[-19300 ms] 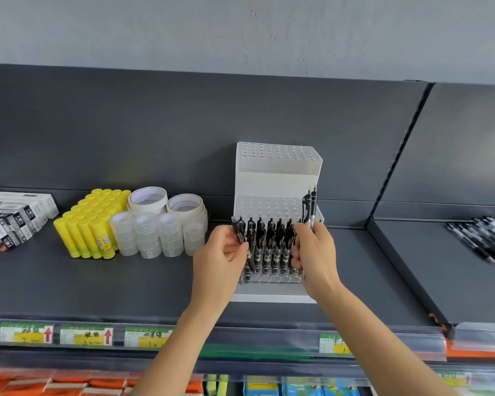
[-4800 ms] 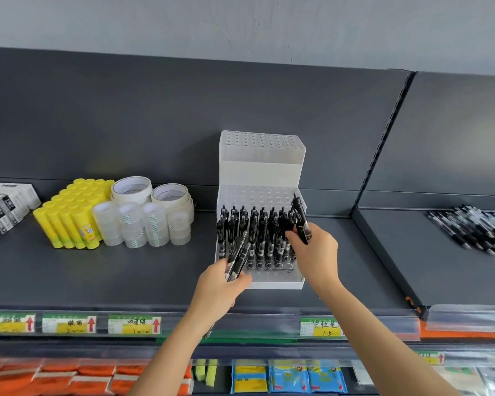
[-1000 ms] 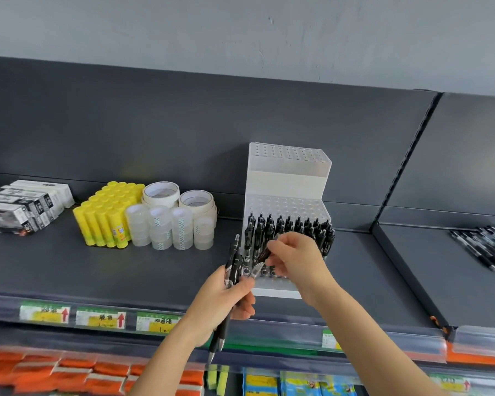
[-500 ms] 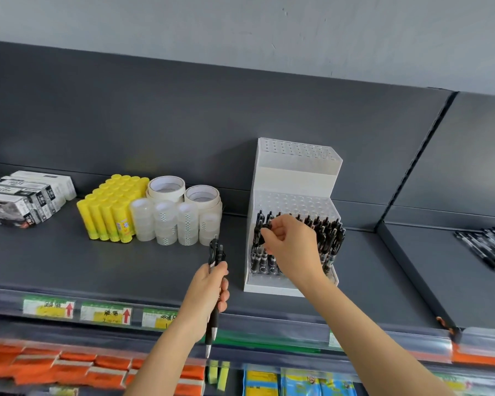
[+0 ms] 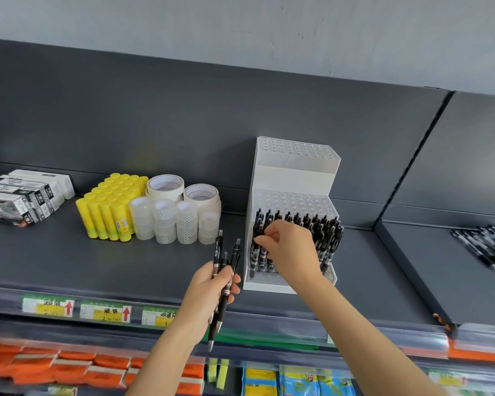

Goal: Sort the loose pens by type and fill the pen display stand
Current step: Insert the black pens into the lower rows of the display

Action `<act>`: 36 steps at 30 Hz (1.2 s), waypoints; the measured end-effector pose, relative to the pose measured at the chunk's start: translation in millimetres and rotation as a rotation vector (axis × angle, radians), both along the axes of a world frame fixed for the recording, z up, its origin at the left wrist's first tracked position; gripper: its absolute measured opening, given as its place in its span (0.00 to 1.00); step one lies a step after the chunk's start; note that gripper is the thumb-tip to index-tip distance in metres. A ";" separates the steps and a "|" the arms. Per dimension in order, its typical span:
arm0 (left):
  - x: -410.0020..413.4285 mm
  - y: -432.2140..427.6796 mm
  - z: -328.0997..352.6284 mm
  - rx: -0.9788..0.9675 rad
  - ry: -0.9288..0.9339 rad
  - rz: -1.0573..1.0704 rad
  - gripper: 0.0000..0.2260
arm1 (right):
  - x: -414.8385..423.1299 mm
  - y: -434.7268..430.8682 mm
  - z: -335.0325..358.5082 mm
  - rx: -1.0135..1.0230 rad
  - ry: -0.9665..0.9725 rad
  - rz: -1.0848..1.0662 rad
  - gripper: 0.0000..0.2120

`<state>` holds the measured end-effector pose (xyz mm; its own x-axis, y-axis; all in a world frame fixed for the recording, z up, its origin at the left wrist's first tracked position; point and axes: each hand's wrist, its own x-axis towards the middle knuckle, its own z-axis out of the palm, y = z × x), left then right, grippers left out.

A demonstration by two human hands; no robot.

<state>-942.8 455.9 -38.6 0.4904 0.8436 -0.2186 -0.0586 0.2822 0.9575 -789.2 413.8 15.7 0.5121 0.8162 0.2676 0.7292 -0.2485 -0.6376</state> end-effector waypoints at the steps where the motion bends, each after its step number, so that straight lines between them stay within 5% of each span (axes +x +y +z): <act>1: -0.1 -1.4 2.3 0.016 -0.018 -0.028 0.06 | -0.4 -4.6 1.5 0.019 0.034 0.001 0.07; 6: 4.5 -7.3 11.5 0.118 -0.070 -0.184 0.08 | -6.3 -21.6 8.7 -0.003 0.703 0.176 0.04; 8: 8.6 -10.0 14.3 0.170 -0.049 -0.214 0.08 | -6.3 -24.0 8.8 -0.026 0.821 0.225 0.05; 14: 13.7 -7.2 8.6 0.279 0.082 -0.082 0.05 | 4.2 -31.8 25.1 0.139 0.609 0.103 0.06; 20: 9.4 -3.7 7.6 0.318 0.140 -0.028 0.07 | 5.4 -25.7 32.3 0.210 0.132 -0.075 0.08; 36: 2.3 -1.2 -1.6 0.298 0.151 0.016 0.07 | 4.4 -11.1 14.3 0.180 0.026 -0.052 0.09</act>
